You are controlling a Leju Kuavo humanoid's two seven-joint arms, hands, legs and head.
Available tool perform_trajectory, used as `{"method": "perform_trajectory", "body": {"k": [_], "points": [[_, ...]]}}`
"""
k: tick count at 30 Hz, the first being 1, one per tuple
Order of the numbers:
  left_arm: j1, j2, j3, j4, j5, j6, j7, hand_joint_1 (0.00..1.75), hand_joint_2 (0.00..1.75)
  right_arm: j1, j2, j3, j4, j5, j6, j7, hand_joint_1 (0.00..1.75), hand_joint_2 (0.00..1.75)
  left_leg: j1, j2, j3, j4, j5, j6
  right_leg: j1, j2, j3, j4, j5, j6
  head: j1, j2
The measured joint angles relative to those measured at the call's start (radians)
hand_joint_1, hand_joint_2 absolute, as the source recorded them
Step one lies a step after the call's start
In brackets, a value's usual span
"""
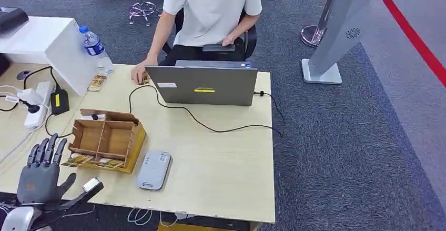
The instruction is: Pass the card to the sensor for recognition and then transmit it.
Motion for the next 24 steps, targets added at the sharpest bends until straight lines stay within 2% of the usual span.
{"method": "perform_trajectory", "body": {"k": [5, 14, 24], "points": [[-0.003, 0.008, -0.010, 0.008, 0.016, -0.005, 0.003, 1.75, 1.75, -0.001, 0.000, 0.000, 0.000, 0.000, 0.002, 0.000, 0.00, 1.75, 0.000, 0.000, 0.000, 0.000, 0.000, 0.000, 0.000, 0.000, 0.000, 0.000, 0.000, 0.000, 0.000, 0.000], [-0.003, 0.029, -0.021, 0.010, 0.057, -0.051, 0.001, 1.75, 1.75, -0.001, 0.000, 0.000, 0.000, -0.002, 0.003, -0.005, 0.00, 1.75, 0.000, 0.000, 0.000, 0.000, 0.000, 0.000, 0.000, 0.000, 0.000, 0.000, 0.000, 0.000, 0.000, 0.000], [0.005, 0.027, -0.026, 0.003, 0.073, -0.056, 0.001, 1.75, 1.75, 0.000, 0.000, 0.000, 0.000, -0.004, -0.002, -0.009, 0.00, 1.75, 0.000, 0.000, 0.000, 0.000, 0.000, 0.000, 0.000, 0.000, 0.000, 0.000, 0.000, 0.000, 0.000, 0.000]]}}
